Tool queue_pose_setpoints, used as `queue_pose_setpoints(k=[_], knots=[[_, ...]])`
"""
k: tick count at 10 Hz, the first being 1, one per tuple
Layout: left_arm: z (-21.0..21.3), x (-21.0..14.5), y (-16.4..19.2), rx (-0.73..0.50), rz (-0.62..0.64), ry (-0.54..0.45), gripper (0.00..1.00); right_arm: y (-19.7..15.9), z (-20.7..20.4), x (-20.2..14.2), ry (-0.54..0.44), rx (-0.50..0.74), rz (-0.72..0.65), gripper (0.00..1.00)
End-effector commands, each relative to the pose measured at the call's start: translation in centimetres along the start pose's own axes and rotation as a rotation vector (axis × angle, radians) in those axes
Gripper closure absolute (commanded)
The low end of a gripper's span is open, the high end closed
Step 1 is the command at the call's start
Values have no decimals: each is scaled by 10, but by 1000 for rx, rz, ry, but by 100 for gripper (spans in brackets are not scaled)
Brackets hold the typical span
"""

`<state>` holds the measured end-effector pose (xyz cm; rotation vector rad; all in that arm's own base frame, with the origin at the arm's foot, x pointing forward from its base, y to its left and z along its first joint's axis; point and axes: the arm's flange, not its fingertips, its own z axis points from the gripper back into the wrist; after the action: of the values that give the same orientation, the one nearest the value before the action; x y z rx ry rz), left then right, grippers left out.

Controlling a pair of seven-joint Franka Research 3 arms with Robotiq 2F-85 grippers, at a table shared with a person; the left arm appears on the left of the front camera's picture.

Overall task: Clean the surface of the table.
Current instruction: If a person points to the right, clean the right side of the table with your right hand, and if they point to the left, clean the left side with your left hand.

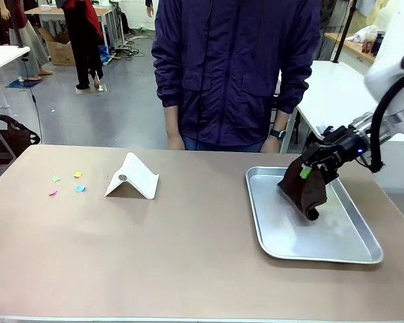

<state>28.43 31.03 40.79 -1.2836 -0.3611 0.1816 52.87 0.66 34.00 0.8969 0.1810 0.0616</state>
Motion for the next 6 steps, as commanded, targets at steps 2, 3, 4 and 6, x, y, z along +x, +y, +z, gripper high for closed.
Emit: queue_pose_setpoints(k=[2,3,4,6], knots=[[1,-1,-4,-6,-2,8,100,-6,37,-31,21,320,45,100],[1,-1,-4,-6,-2,8,100,-6,50,-40,22,388,51,100],[1,-1,-4,-6,-2,8,100,-7,62,-50,20,457,60,100],[1,-1,-4,-6,-2,8,100,-13,84,-75,69,584,97,100]])
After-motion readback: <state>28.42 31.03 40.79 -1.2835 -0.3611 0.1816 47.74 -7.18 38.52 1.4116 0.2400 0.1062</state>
